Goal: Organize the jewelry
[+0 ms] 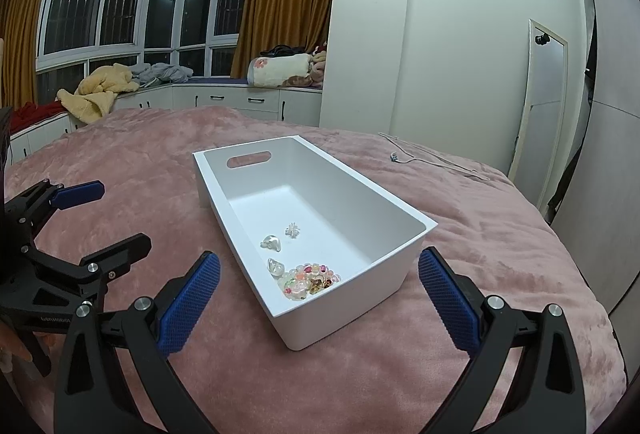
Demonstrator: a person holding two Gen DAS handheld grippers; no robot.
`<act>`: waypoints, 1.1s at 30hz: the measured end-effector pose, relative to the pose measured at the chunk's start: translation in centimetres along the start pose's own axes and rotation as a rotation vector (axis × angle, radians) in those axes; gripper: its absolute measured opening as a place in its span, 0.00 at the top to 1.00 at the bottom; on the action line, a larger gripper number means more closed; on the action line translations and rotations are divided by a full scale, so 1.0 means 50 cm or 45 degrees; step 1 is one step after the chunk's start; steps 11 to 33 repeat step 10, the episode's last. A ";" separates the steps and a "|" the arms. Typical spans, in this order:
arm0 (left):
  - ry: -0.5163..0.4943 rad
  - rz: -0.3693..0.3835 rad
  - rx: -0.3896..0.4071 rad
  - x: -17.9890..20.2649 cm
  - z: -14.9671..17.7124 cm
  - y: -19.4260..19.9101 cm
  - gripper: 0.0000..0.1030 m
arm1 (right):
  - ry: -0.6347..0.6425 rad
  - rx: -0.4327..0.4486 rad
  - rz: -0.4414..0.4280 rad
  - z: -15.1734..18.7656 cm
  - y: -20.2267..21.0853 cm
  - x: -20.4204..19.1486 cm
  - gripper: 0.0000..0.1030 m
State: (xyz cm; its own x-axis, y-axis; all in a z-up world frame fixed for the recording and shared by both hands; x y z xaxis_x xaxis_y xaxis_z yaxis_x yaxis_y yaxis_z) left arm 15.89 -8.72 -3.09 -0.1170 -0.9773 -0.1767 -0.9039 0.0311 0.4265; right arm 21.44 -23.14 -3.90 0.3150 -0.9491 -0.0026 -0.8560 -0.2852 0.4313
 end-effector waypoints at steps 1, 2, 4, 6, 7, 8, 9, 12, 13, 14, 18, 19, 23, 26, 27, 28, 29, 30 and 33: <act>0.000 0.001 -0.002 0.000 0.000 0.000 0.03 | 0.001 0.000 0.001 0.000 0.000 0.000 0.05; -0.001 -0.003 -0.007 -0.001 0.000 -0.001 0.03 | 0.000 0.000 0.000 0.000 0.000 0.000 0.05; -0.004 -0.015 -0.024 -0.002 0.001 -0.005 0.03 | -0.001 0.000 0.000 0.000 0.000 0.000 0.05; -0.005 -0.007 -0.026 -0.002 0.003 -0.005 0.03 | 0.000 0.001 0.000 0.000 0.000 0.000 0.04; -0.003 -0.008 -0.024 -0.001 0.002 -0.005 0.03 | 0.000 -0.001 0.000 0.000 0.000 0.000 0.05; 0.000 -0.004 -0.026 -0.003 0.002 -0.006 0.03 | -0.001 -0.002 0.000 0.000 0.000 0.000 0.05; -0.001 -0.001 -0.032 -0.002 0.002 -0.008 0.03 | -0.001 -0.002 0.000 0.000 0.000 0.000 0.05; 0.000 0.002 -0.035 -0.002 0.002 -0.008 0.03 | -0.001 -0.002 0.000 0.000 0.000 0.000 0.05; 0.000 0.002 -0.035 -0.002 0.002 -0.008 0.03 | -0.001 -0.002 0.000 0.000 0.000 0.000 0.05; 0.000 0.002 -0.035 -0.002 0.002 -0.008 0.03 | -0.001 -0.002 0.000 0.000 0.000 0.000 0.05; 0.000 0.002 -0.035 -0.002 0.002 -0.008 0.03 | -0.001 -0.002 0.000 0.000 0.000 0.000 0.05; 0.000 0.002 -0.035 -0.002 0.002 -0.008 0.03 | -0.001 -0.002 0.000 0.000 0.000 0.000 0.05; 0.000 0.002 -0.035 -0.002 0.002 -0.008 0.03 | -0.001 -0.002 0.000 0.000 0.000 0.000 0.05; 0.000 0.002 -0.035 -0.002 0.002 -0.008 0.03 | -0.001 -0.002 0.000 0.000 0.000 0.000 0.05; 0.000 0.002 -0.035 -0.002 0.002 -0.008 0.03 | -0.001 -0.002 0.000 0.000 0.000 0.000 0.05; 0.000 0.002 -0.035 -0.002 0.002 -0.008 0.03 | -0.001 -0.002 0.000 0.000 0.000 0.000 0.05; 0.000 0.002 -0.035 -0.002 0.002 -0.008 0.03 | -0.001 -0.002 0.000 0.000 0.000 0.000 0.05; 0.000 0.002 -0.035 -0.002 0.002 -0.008 0.03 | -0.001 -0.002 0.000 0.000 0.000 0.000 0.05; 0.000 0.002 -0.035 -0.002 0.002 -0.008 0.03 | -0.001 -0.002 0.000 0.000 0.000 0.000 0.05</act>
Point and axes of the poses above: each gripper's, at about its wrist camera, not at the fingertips, and y roughly against the way its jaws point, x to its right, z to its underside, the point moved 3 cm from there along -y, roughly the way its jaws point, and after that the axes turned 7 degrees about -y, right-handed, at the moved point
